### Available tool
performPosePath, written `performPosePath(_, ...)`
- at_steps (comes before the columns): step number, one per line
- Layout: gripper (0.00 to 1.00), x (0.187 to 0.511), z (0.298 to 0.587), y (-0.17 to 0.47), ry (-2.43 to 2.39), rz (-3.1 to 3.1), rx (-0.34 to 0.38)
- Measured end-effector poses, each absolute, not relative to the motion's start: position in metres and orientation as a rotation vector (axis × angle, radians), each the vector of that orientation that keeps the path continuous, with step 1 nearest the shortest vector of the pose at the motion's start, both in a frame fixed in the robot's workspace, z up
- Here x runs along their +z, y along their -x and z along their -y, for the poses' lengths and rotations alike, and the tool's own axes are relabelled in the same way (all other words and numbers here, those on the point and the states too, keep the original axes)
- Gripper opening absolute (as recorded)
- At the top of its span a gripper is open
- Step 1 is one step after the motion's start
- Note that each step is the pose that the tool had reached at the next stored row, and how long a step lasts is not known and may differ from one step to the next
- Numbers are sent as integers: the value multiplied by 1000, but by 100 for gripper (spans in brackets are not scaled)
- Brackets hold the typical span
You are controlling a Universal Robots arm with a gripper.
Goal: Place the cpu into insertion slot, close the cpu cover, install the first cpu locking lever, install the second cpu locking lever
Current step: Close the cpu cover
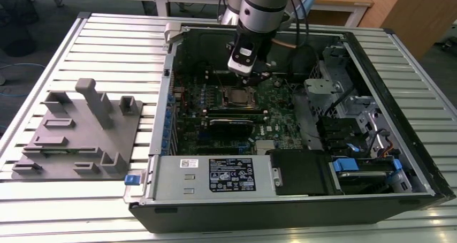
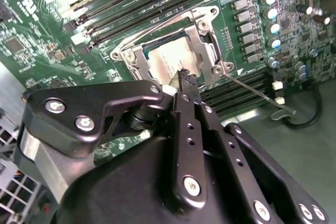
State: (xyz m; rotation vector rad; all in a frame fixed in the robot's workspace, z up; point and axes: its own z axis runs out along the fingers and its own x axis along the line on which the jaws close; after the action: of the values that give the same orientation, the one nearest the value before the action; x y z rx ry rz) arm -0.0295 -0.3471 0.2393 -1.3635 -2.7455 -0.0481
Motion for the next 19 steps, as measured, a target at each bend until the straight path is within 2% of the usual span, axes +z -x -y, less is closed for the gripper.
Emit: performPosePath(19, 11, 239, 347, 30, 1236, 2814, -64)
